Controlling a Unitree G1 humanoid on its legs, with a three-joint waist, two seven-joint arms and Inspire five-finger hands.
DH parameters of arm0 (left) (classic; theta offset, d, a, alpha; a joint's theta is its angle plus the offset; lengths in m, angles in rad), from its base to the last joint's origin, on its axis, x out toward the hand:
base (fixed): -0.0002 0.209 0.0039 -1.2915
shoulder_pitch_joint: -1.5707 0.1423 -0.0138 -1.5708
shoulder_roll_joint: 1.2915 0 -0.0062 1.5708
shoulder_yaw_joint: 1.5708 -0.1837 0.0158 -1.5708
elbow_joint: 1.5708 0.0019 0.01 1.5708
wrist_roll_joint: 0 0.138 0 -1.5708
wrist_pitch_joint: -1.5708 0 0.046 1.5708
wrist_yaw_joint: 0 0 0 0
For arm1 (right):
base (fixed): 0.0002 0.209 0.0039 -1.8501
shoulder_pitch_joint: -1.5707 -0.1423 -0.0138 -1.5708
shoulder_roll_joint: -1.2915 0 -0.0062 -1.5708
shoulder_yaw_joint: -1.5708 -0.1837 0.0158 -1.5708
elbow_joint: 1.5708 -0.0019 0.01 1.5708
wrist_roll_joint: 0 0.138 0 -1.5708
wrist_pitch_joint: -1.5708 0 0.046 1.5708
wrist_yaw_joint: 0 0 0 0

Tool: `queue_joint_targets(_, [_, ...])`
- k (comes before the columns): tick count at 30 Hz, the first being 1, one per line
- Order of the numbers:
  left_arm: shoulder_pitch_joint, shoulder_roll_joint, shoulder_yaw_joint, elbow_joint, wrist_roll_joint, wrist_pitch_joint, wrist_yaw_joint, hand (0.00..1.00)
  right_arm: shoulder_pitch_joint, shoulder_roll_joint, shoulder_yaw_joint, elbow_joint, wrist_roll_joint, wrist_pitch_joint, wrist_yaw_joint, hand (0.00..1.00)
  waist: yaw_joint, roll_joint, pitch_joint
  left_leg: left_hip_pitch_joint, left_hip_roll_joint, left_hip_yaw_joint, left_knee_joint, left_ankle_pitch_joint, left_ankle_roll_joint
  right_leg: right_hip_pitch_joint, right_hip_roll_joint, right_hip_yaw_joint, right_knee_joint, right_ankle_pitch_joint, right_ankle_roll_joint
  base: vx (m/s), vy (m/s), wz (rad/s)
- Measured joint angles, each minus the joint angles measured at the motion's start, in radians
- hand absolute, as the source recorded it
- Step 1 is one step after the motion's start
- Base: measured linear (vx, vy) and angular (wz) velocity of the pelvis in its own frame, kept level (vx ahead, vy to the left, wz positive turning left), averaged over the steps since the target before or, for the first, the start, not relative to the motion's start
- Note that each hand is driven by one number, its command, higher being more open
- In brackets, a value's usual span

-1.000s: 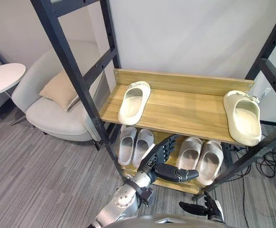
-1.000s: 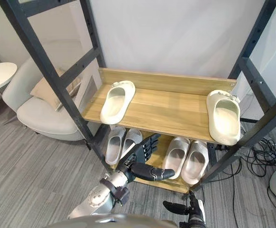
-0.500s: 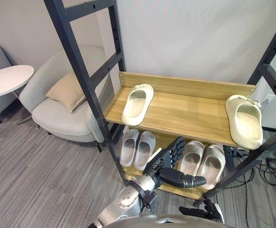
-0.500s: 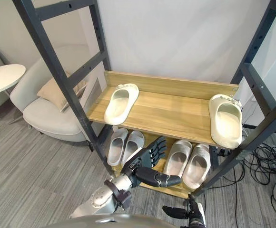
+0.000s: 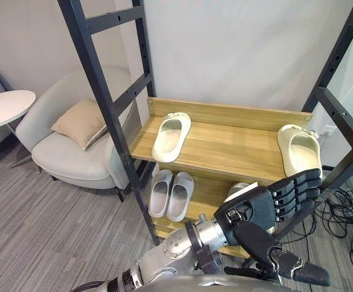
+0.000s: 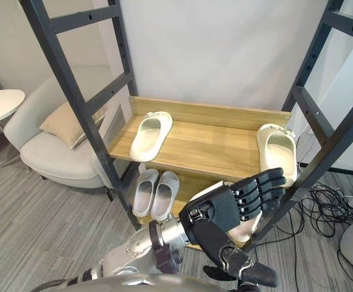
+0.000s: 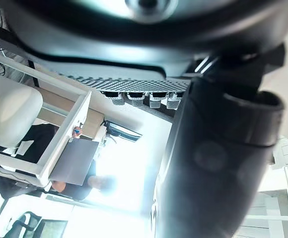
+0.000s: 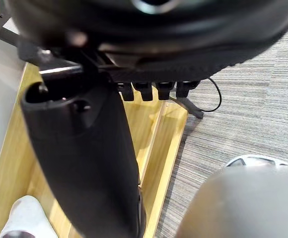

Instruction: Organize the slippers on the shoe rack

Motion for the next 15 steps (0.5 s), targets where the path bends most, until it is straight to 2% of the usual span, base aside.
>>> queue_joint_targets(2, [-0.001, 0.019, -0.014, 0.000, -0.020, 0.013, -0.025, 1.00, -0.001, -0.001, 0.000, 0.000, -0.008, 0.000, 0.004, 1.00, -0.002, 0.001, 0.000, 0.005, 0.000, 0.004, -0.006, 0.000, 0.000, 0.000, -0.001, 0.004, 0.001, -0.001, 0.001, 0.00, -0.008, -0.04])
queue_joint_targets(6, [0.000, 0.021, -0.012, -0.008, -0.035, 0.014, -0.015, 1.00, 0.000, -0.003, 0.000, 0.000, -0.024, 0.000, 0.007, 1.00, -0.002, 0.003, 0.000, 0.010, 0.000, 0.008, -0.011, 0.000, 0.000, 0.001, -0.003, 0.008, 0.000, -0.002, 0.003, 0.00, -0.004, -0.03])
queue_joint_targets(10, [0.000, 0.015, 0.029, -0.072, -0.033, -0.007, 0.051, 1.00, 0.000, -0.003, 0.000, 0.000, -0.024, 0.000, 0.007, 1.00, -0.002, 0.005, 0.000, 0.011, -0.001, 0.008, -0.015, 0.000, 0.001, 0.001, -0.004, 0.007, -0.003, -0.003, 0.004, 0.00, 0.000, 0.00])
queue_joint_targets(15, [0.000, -0.035, 0.165, -0.086, 0.063, -0.074, 0.166, 1.00, 0.003, -0.003, -0.001, 0.001, -0.022, 0.000, 0.002, 1.00, -0.002, 0.006, 0.002, 0.015, -0.002, 0.002, -0.015, 0.000, 0.001, 0.013, -0.003, -0.001, -0.012, -0.003, 0.005, 0.00, -0.012, 0.03])
